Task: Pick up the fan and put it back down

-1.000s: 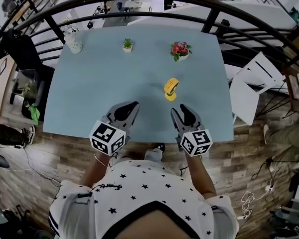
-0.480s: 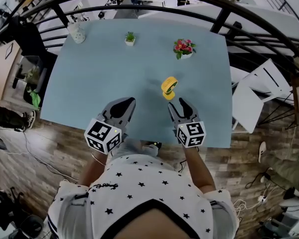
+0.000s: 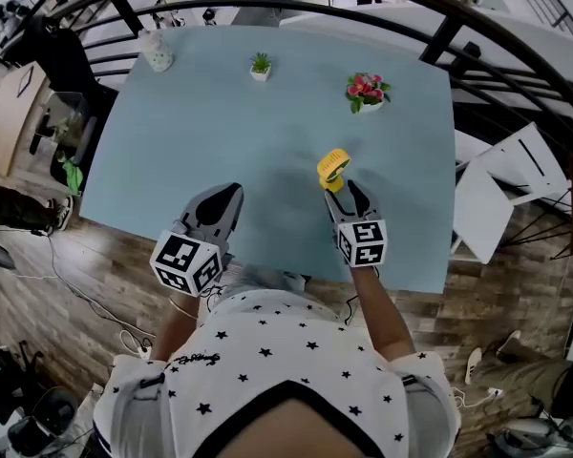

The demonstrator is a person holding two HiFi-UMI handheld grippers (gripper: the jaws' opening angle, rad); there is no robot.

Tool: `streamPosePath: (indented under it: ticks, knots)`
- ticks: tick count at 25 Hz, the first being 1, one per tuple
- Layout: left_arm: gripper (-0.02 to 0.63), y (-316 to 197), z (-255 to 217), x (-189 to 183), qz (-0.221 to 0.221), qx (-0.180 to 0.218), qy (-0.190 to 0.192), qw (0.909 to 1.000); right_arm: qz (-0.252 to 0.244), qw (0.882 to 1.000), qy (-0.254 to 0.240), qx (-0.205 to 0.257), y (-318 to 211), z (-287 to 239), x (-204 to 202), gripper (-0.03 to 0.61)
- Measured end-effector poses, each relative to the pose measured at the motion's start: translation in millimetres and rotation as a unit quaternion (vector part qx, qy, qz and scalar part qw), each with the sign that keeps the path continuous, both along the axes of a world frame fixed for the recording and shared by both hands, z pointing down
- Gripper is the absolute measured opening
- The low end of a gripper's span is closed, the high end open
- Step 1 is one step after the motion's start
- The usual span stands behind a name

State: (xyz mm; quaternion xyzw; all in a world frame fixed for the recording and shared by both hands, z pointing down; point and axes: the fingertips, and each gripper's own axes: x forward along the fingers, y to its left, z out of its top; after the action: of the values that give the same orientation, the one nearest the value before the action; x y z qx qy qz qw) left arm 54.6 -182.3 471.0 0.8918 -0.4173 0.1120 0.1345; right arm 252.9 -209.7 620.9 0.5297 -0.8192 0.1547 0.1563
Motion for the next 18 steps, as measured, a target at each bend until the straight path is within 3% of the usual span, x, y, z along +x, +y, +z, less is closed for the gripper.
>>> streamPosePath:
  ticks: [18]
  knots:
    - [0.029, -36, -6, -15, -0.022, 0.003, -0.012, 0.9997, -0.042, 0.998, 0.036, -0.005, -43, 33, -10, 0.233]
